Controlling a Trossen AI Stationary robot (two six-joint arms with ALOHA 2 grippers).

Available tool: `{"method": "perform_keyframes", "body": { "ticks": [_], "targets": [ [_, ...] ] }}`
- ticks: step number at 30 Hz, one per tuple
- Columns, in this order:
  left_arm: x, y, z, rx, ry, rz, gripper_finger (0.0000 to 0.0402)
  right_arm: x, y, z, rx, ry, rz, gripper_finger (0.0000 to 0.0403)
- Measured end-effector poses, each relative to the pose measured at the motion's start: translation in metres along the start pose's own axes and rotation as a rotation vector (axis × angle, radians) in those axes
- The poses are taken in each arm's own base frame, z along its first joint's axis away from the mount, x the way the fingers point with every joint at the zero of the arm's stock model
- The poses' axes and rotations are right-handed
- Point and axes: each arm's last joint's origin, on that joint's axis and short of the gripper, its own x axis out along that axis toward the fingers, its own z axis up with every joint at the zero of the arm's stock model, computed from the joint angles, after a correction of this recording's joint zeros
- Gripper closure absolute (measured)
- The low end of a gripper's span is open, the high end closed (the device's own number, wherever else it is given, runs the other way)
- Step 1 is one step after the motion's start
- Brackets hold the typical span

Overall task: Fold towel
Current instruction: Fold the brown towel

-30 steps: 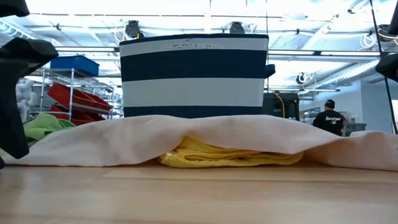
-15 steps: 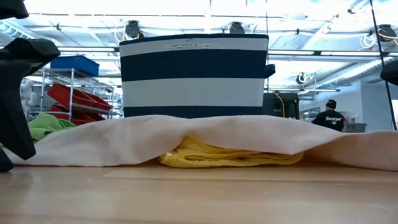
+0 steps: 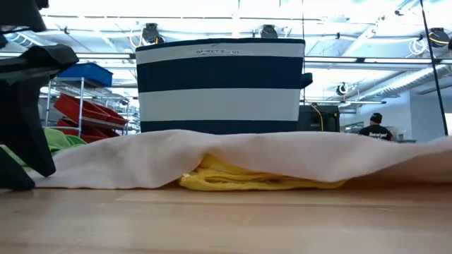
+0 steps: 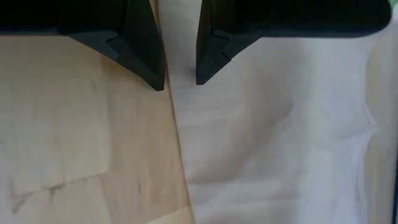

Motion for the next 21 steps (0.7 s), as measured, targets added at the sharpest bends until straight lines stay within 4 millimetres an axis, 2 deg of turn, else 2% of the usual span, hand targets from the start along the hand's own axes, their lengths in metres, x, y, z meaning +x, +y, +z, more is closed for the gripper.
{"method": "perform_keyframes", "body": {
  "ticks": [6, 13, 21],
  "targets": [
    [0.007, 0.006, 0.003, 0.039, 0.066, -0.068, 0.0311, -0.015, 0.005, 0.007, -0.016, -0.003, -0.002, 0.0403],
    [0.006, 0.003, 0.002, 0.087, 0.071, -0.103, 0.0392, -0.019, 0.005, -0.001, -0.016, 0.033, -0.021, 0.0403],
    [0.0, -0.002, -0.001, 0.12, 0.059, -0.111, 0.0399, -0.02, 0.006, -0.004, -0.006, 0.075, -0.005, 0.0403]
  ]
}}
